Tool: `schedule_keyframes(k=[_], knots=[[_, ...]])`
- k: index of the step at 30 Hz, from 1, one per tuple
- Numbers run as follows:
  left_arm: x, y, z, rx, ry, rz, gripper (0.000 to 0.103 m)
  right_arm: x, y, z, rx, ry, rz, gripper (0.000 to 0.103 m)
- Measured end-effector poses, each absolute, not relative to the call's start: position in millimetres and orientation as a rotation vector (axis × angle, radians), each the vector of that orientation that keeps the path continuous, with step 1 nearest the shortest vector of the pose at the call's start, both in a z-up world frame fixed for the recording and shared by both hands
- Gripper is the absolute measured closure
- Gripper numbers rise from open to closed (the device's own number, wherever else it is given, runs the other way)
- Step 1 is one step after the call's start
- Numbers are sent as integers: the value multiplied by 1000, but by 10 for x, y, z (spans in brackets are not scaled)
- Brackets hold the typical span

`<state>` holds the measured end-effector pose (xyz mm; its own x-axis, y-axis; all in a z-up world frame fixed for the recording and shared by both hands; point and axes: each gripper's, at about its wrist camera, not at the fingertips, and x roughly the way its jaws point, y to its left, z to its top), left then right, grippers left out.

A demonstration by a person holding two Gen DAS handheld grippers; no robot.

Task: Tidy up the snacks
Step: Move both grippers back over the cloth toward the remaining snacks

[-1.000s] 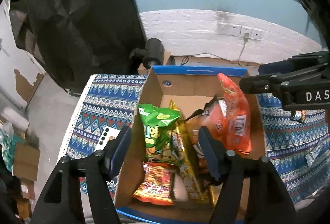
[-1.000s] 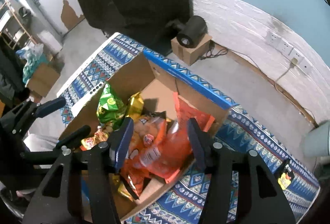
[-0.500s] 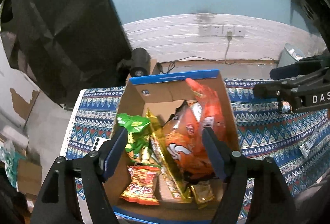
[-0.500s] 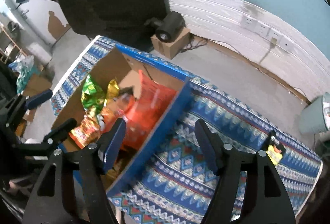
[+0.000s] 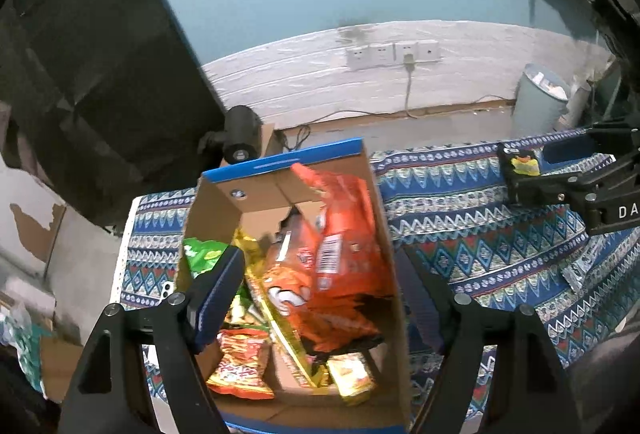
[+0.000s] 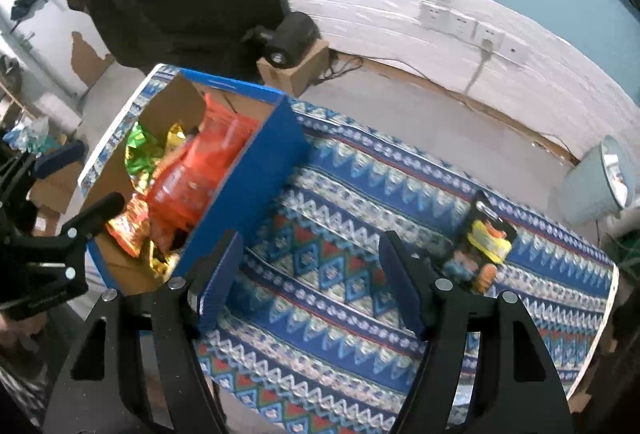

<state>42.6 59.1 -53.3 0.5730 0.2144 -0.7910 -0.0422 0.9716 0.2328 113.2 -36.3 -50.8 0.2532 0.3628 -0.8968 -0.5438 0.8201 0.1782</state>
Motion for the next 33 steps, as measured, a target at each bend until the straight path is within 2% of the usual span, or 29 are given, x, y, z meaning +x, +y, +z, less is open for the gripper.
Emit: schedule_keyframes(k=[9,22,33], knots=[[531,79,-695,216,1006,41,23,1061,-994,-599,-143,1177,511,27],[635,-614,-1098,309,1086,-79,23,866,-2042,-1030,16,1271,301,27],[735,-894,-1462,296,1168,-124,23,676,-2616,-1484,163,1365,155,27]])
